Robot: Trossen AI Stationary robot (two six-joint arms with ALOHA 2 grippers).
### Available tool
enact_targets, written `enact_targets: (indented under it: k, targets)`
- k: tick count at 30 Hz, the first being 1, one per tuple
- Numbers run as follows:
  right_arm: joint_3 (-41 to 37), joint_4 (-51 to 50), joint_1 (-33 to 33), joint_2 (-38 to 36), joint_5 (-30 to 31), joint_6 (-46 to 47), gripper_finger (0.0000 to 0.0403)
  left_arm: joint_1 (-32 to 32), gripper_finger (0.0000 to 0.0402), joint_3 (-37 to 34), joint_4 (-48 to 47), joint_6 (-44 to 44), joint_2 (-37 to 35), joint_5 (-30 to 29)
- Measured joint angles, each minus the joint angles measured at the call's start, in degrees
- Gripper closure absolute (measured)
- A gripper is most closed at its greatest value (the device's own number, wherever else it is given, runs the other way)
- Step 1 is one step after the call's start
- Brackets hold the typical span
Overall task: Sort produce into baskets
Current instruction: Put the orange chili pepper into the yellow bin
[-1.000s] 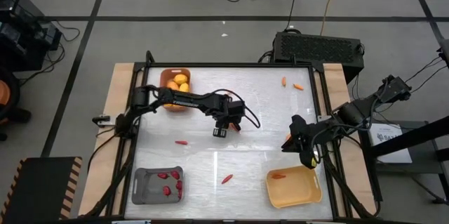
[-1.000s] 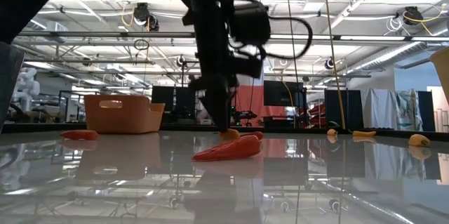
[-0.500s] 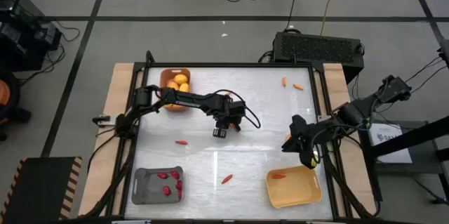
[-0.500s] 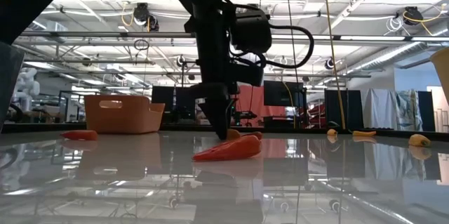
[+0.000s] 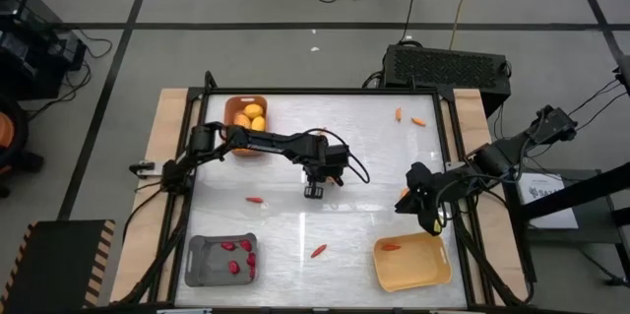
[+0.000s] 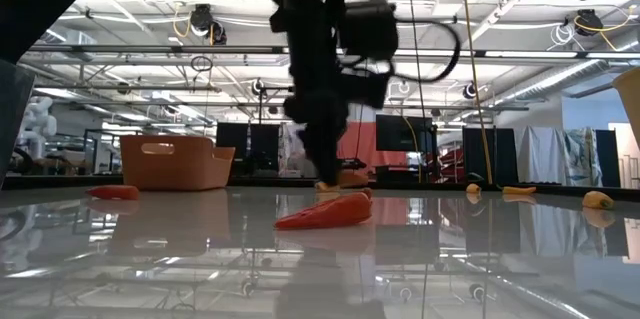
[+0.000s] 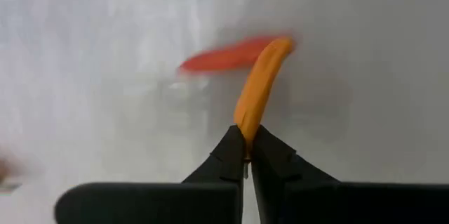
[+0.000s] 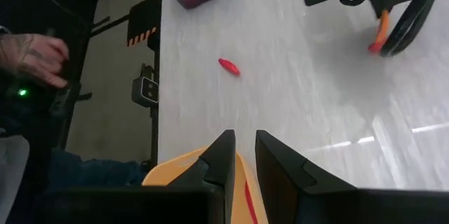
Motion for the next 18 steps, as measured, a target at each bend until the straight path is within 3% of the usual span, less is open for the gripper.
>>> enact_targets:
  k: [5,10,13,18]
  targets:
    - [0.00,2.21,0.00,0.00,0.00,0.08,0.0353,-3.28,0.0373,3.91,0.09,-1.57,-0.02,9.91]
    - [0.00,3.69,0.02,0.01,0.02,2.58,0.0353,-9.06,0.0372,6.50,2.90,-1.57,-0.13,11.57]
    - [0.00,3.71,0.42,0.01,0.15,4.59,0.0353,-12.62,0.0371,6.81,9.80,-1.55,-0.13,11.53]
    - [0.00,3.75,1.54,0.01,2.85,7.38,0.0353,-17.08,0.0371,6.87,30.15,-0.99,0.39,8.38]
